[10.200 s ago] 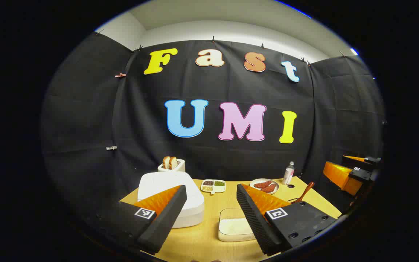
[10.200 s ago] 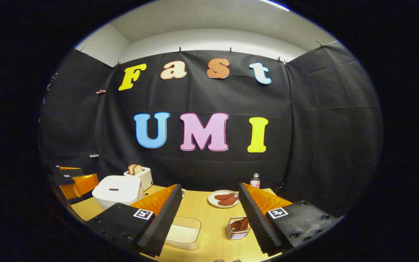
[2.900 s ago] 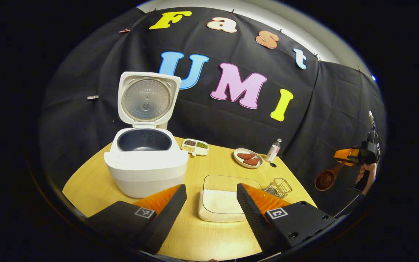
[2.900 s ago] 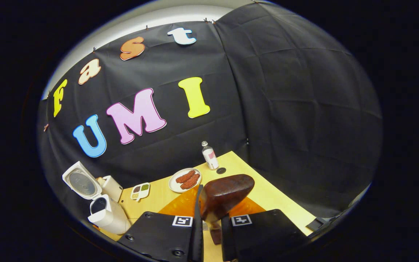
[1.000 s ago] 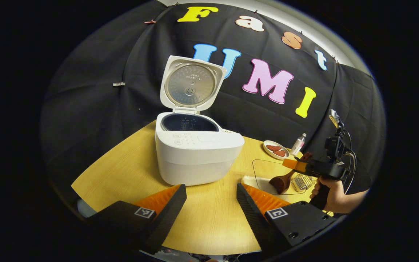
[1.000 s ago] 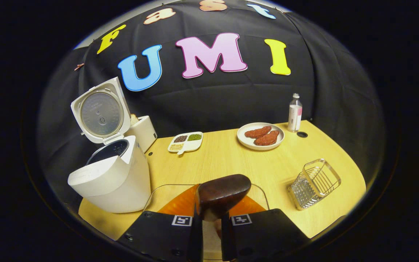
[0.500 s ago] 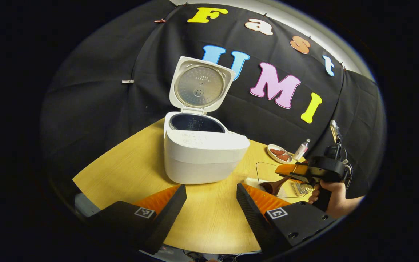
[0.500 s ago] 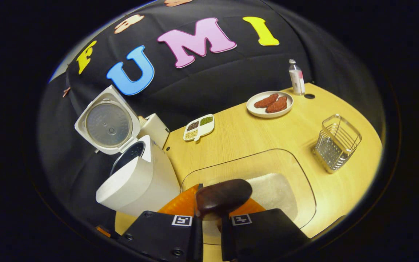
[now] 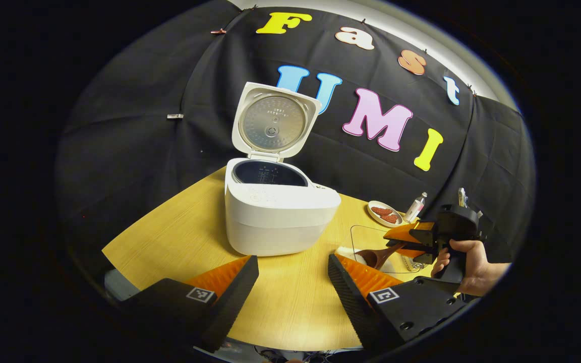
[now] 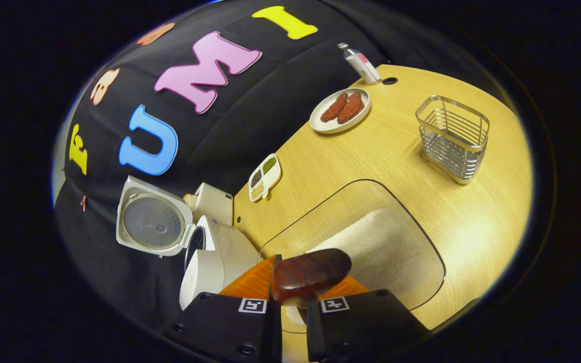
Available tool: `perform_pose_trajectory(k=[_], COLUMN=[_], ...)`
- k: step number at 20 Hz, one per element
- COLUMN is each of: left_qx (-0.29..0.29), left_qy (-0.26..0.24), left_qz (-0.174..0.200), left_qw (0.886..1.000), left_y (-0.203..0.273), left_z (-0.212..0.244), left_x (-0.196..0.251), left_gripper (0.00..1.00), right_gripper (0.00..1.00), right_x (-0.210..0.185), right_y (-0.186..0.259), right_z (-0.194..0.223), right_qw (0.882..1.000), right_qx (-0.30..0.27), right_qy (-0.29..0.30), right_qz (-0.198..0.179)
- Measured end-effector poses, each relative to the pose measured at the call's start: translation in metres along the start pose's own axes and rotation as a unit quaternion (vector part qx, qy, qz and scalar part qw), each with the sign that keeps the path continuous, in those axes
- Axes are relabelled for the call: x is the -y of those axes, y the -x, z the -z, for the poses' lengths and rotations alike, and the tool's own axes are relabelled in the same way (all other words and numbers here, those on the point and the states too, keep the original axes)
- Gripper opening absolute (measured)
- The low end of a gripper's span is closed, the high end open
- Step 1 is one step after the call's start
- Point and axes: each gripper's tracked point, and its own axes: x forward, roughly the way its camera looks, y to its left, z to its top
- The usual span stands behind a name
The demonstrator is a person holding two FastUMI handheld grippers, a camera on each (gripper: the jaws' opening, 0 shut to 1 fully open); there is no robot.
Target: Close the left gripper, press the button to open the rice cooker; take a wooden spoon from the chopstick holder with the right hand, scoop a spoonful of rice and pour it into the rice cooker, then put the wooden spoon back into the chopstick holder.
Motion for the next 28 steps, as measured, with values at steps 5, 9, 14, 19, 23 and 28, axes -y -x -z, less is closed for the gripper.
perform_pose_trajectory(k=[5,9,14,19,23,28], left_qx=[0.005,0.005,0.007,0.012,0.020,0.026], left_qy=[-0.008,-0.006,-0.010,0.001,0.005,0.036], left_qz=[0.007,0.013,0.026,0.033,0.029,0.012], left_qw=[1.000,1.000,1.000,0.999,0.999,0.999], left_y=[0.000,-0.001,-0.004,-0.002,0.001,0.007], left_z=[-0.004,-0.004,-0.007,-0.011,-0.016,-0.024], left_x=[0.003,0.004,0.013,0.019,0.016,0.001], left_gripper=[0.96,0.96,0.96,0.95,0.96,0.96], right_gripper=[0.24,0.24,0.24,0.24,0.24,0.24], right_x=[0.012,0.003,-0.008,-0.029,-0.056,-0.113], right_y=[0.012,0.027,0.045,0.056,0.055,0.047], right_z=[-0.025,-0.049,-0.070,-0.082,-0.079,-0.072], right_qw=[0.999,0.995,0.989,0.981,0.975,0.972], right_qx=[0.021,0.039,0.054,0.071,0.058,0.034], right_qy=[-0.047,-0.089,-0.134,-0.173,-0.203,-0.207], right_qz=[0.002,-0.010,-0.028,-0.046,-0.066,-0.103])
